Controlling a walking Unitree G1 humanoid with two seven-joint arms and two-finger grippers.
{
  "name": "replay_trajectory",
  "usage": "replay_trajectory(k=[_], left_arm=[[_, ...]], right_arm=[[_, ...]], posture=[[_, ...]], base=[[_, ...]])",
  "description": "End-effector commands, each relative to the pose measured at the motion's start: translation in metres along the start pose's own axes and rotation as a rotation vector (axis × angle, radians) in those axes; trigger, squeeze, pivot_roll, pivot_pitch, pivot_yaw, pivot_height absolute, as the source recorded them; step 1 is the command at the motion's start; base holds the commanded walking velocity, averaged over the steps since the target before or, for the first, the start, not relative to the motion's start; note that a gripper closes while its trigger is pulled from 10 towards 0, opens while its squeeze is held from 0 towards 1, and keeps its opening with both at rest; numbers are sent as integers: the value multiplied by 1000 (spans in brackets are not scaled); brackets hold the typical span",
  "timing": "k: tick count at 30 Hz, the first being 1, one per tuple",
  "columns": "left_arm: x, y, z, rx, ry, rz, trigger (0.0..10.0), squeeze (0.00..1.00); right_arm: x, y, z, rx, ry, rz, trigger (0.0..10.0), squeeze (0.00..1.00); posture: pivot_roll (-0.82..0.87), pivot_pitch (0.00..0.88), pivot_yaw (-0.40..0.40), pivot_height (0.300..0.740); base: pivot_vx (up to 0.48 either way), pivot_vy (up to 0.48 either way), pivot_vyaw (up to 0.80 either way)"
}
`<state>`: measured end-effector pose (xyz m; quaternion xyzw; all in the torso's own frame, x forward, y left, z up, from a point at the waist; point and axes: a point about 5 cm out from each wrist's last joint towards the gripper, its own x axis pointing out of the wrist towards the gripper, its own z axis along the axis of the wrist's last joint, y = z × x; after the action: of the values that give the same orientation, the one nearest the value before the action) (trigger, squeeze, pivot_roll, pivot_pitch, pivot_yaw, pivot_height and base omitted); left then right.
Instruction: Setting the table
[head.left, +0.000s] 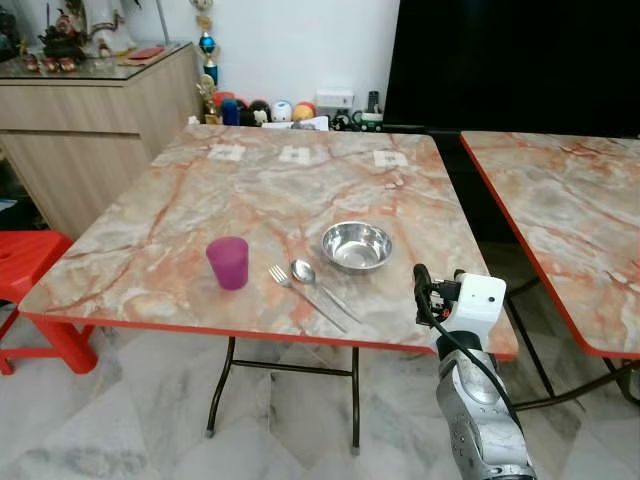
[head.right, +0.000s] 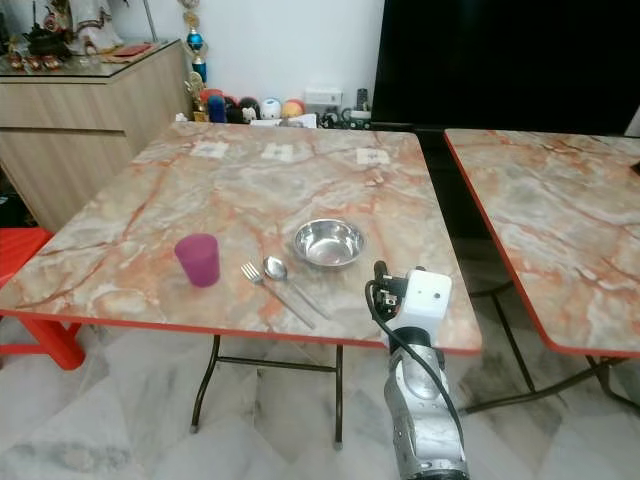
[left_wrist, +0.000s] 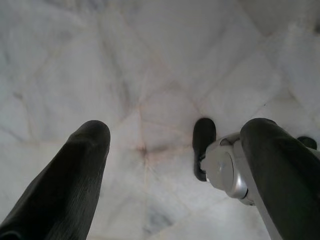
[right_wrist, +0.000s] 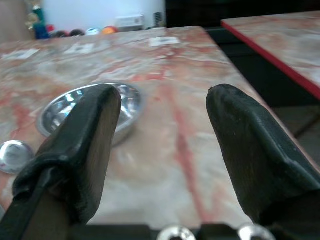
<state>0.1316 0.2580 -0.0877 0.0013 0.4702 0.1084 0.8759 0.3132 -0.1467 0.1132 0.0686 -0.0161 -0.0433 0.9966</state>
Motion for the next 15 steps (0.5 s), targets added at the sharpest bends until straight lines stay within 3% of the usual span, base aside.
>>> replay_trajectory(k=[1,3,10,15], left_arm=[[-2,1,-7,6,23,5,10000,0],[-2,0,-8,8,24,3,10000,0],[0,-5,-6,4,20,-2,10000,0],[-3,9,-7,-1,20,15,10000,0]], right_arm=[[1,8,3,11,-10,30,10000,0],[1,9,2,1,-6,42,10000,0],[2,13,1,13,6,70,10000,0],[1,18,0,17,6,92,10000,0]], posture=[[53,0,-10,740],[52,0,-12,740],[49,0,-15,740],[62,0,-17,740]], base=[[300,0,800],[302,0,694],[302,0,0],[181,0,0]])
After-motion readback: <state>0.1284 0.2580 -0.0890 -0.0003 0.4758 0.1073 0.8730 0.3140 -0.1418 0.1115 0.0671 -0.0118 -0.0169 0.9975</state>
